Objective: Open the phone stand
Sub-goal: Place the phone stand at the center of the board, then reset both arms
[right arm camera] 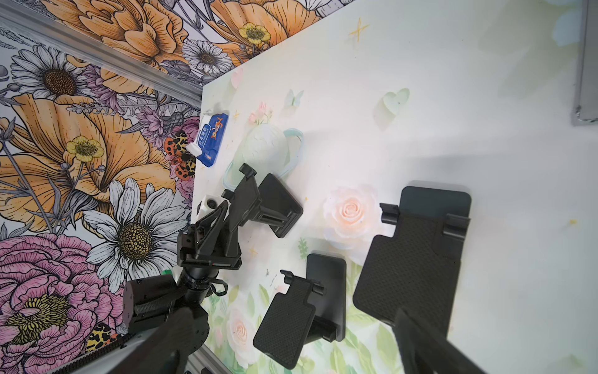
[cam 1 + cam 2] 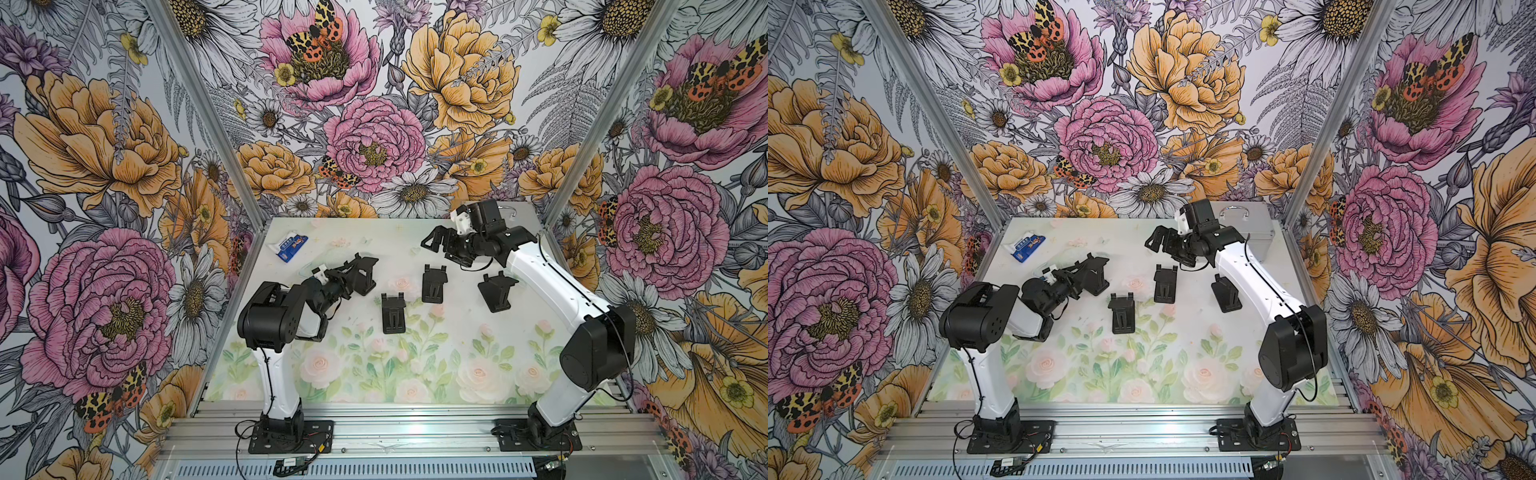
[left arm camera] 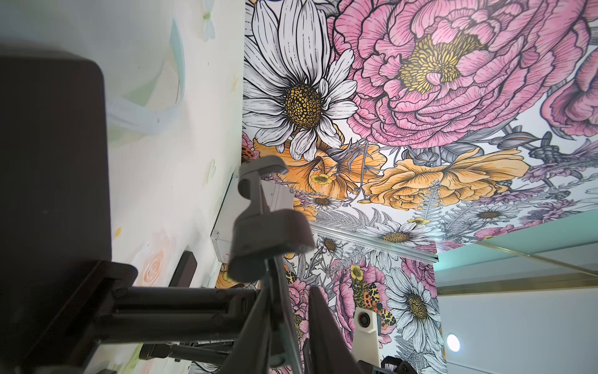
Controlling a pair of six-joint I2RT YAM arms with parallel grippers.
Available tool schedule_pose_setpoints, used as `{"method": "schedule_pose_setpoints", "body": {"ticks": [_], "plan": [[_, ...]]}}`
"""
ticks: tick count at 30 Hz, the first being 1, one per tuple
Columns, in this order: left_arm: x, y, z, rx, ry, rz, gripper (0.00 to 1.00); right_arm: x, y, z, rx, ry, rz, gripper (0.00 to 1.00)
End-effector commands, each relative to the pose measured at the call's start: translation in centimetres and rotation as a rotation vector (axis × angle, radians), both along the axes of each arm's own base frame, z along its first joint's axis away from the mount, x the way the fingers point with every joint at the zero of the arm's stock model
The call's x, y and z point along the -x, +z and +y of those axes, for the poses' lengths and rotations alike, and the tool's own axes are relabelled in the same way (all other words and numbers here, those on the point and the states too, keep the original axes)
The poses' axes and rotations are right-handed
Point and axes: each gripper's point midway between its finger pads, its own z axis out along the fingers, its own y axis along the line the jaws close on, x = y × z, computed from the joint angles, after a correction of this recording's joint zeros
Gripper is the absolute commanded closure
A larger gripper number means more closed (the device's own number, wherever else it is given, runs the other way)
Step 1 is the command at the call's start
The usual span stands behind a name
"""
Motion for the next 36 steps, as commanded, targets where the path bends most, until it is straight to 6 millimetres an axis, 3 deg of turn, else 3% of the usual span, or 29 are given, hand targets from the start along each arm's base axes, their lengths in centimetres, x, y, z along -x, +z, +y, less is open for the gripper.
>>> {"method": "schedule_pose_setpoints", "body": {"ticks": [1, 11, 17, 21, 26, 32, 36], "plan": [[0.1, 0.3, 1.2, 0.003, 0.037, -0.024, 0.67, -0.1, 1.7, 0.1, -0.01, -0.004, -0.06, 0.01], [2.7, 0.7, 2.1, -0.009, 0.022, -0.015, 0.36, -0.3, 1.8, 0.0, -0.004, -0.007, -0.067, 0.01], [5.3, 2.8, 2.2, -0.058, -0.037, -0.069, 0.23, -0.6, 2.7, -0.3, -0.002, -0.018, -0.092, 0.01], [7.0, 4.0, 1.2, -0.196, -0.106, -0.083, 0.18, -0.1, 3.1, -0.4, -0.006, -0.01, -0.1, 0.01], [9.5, 6.9, -0.1, -0.517, -0.205, -0.115, 0.06, 0.8, 3.2, -1.2, 0.027, -0.01, -0.119, 0.01], [13.2, 9.2, 1.8, -0.88, -0.228, -0.138, 0.01, 1.3, 3.0, -4.5, 0.201, -0.078, -0.171, 0.01], [15.2, 9.7, 4.7, -1.117, -0.154, -0.123, 0.01, 1.8, 2.1, -9.1, 0.402, -0.212, -0.222, 0.01]]}}
